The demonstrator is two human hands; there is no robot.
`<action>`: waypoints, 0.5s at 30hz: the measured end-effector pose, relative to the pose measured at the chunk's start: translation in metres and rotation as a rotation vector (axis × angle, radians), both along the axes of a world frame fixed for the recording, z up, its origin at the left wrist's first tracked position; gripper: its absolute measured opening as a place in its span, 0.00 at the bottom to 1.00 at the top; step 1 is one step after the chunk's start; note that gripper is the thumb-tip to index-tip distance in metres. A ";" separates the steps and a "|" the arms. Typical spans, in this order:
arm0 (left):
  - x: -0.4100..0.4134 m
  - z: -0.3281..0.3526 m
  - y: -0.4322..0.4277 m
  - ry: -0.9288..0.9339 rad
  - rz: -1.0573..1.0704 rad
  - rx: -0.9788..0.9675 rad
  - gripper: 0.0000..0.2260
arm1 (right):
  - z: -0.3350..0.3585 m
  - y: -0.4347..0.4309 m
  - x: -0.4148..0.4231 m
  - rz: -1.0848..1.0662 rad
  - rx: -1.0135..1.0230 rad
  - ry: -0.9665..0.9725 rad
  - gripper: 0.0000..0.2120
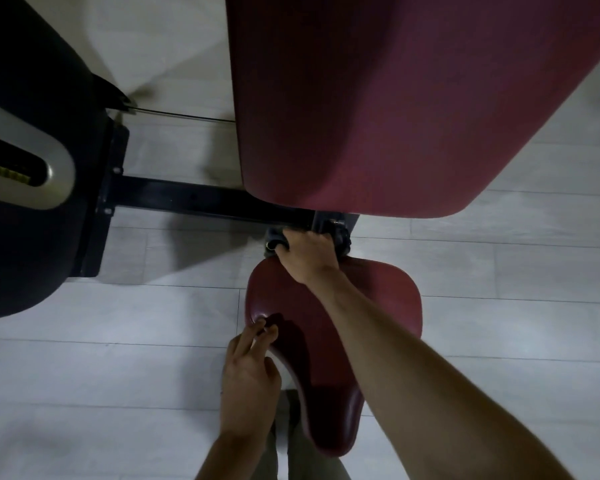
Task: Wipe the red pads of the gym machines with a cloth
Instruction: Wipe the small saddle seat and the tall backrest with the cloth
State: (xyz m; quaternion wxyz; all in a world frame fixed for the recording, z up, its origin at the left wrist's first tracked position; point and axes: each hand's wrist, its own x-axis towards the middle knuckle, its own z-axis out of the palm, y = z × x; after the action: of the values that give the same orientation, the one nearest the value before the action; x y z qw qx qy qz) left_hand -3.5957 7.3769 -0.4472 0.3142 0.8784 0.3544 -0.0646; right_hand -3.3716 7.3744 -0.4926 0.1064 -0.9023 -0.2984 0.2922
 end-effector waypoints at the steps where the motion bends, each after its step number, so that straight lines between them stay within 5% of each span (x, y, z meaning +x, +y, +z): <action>1: 0.000 0.000 0.001 -0.007 -0.013 0.000 0.28 | 0.001 -0.008 0.005 0.018 0.002 0.011 0.14; 7: 0.006 0.002 0.007 -0.021 0.011 -0.024 0.28 | 0.003 -0.115 0.049 -0.146 -0.128 0.062 0.19; 15: 0.002 0.001 0.007 0.037 -0.019 -0.036 0.28 | 0.020 -0.237 -0.011 -0.841 0.047 0.153 0.16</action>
State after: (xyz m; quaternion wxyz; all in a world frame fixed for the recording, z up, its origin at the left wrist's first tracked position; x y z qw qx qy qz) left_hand -3.5939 7.3839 -0.4458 0.3229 0.8745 0.3505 -0.0903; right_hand -3.3829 7.1377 -0.4727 0.2587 -0.9185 0.0979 0.2827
